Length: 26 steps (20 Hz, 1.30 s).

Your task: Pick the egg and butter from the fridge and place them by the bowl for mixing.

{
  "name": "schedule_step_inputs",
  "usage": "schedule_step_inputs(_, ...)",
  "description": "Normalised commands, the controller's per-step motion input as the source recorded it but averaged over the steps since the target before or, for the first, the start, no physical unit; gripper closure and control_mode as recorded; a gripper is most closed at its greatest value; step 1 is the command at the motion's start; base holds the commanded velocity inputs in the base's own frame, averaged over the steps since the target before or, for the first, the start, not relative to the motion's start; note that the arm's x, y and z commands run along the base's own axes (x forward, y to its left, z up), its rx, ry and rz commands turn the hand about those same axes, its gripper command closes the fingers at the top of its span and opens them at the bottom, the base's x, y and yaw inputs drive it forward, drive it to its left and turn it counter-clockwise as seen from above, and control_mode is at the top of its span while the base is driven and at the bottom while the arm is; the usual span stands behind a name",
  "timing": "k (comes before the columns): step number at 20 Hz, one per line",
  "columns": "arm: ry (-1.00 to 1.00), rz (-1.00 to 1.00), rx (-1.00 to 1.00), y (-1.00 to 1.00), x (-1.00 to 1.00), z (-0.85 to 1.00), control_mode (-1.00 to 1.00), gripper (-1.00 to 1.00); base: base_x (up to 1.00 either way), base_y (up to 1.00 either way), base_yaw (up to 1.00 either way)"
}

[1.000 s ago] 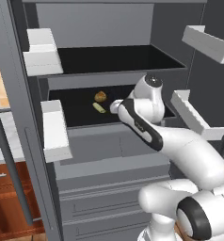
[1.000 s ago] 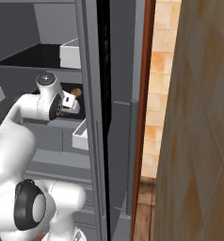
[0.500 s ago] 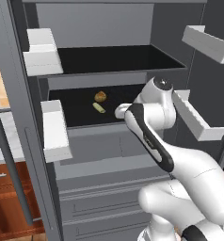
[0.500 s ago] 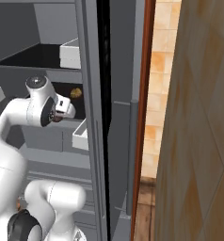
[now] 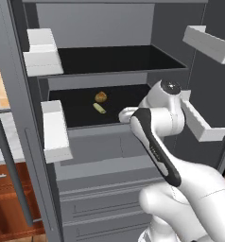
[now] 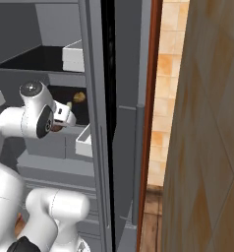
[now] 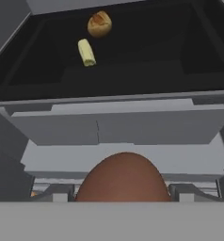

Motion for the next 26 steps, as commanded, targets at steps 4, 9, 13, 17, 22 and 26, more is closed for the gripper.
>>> schedule_step_inputs(4, 0.0, 0.0, 0.0, 0.0, 0.0, 0.0, 1.0, 1.0, -0.48, 0.0, 0.04)
schedule_step_inputs(9, 0.0, 0.0, 0.0, 0.0, 0.0, 0.0, 1.0, 1.0, -0.68, 0.0, 0.01)
schedule_step_inputs(13, 0.0, 0.0, 0.0, 0.0, 0.0, 0.0, 1.0, 1.0, -0.75, 0.0, 0.05)
schedule_step_inputs(17, 0.0, 0.0, 0.0, 0.0, 0.0, 0.0, 1.0, 1.0, -0.63, 0.0, 0.18)
schedule_step_inputs(22, 0.0, 0.0, 0.0, 0.0, 0.0, 0.0, 1.0, 1.0, -0.31, 0.0, 0.82)
schedule_step_inputs(26, 0.0, 0.0, 0.0, 0.0, 0.0, 0.0, 1.0, 1.0, -0.19, 0.0, 0.98)
